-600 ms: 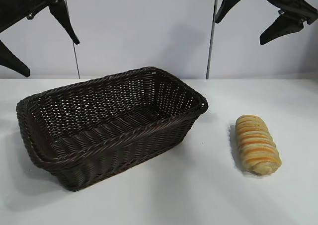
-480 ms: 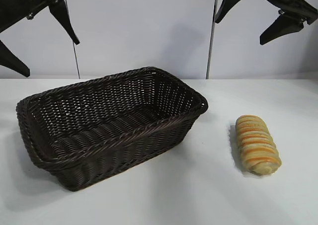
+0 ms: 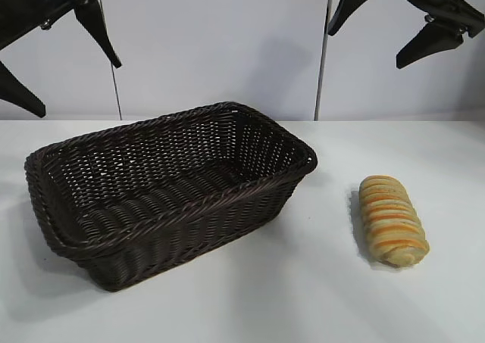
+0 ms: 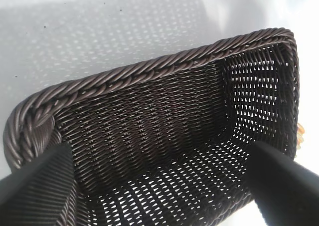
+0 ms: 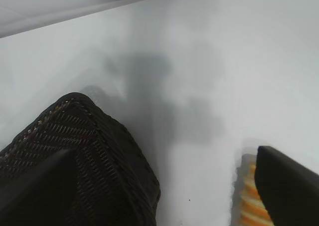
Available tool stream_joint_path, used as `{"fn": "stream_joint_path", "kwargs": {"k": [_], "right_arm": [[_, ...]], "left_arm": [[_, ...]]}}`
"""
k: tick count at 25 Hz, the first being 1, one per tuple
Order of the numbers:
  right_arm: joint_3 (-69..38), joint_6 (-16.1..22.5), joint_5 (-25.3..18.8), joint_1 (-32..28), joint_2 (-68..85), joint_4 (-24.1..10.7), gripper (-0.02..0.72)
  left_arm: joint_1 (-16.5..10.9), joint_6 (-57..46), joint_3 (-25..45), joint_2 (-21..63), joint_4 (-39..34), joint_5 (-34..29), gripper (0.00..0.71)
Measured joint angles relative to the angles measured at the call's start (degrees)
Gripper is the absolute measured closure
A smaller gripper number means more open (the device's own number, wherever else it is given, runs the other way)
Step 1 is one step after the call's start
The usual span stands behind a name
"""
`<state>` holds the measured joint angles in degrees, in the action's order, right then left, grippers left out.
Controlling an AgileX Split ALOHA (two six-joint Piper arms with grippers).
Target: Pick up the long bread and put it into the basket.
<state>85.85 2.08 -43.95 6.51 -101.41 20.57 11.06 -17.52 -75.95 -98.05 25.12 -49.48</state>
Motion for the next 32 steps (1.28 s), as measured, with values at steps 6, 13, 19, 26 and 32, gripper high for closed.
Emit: {"fn": "stream_joint_path", "kwargs": {"k": [6, 13, 19, 26, 32], "right_arm": [[0.0, 0.0, 0.0, 0.0, 0.0, 0.0, 0.008], [0.0, 0.0, 0.0, 0.0, 0.0, 0.0, 0.008], [0.0, 0.0, 0.0, 0.0, 0.0, 0.0, 0.008], [0.0, 0.0, 0.0, 0.0, 0.0, -0.2, 0.008], [0.0, 0.0, 0.0, 0.0, 0.0, -0.2, 0.008]], "left_arm": [[0.0, 0.0, 0.0, 0.0, 0.0, 0.0, 0.034], [0.0, 0.0, 0.0, 0.0, 0.0, 0.6, 0.034], [-0.2, 0.0, 0.0, 0.0, -0.3, 0.7, 0.034], [-0.2, -1.8, 1.4, 2.8, -11.4, -5.6, 0.044], [-0.2, -2.5, 8.4, 5.9, -12.5, -5.0, 0.044]]}}
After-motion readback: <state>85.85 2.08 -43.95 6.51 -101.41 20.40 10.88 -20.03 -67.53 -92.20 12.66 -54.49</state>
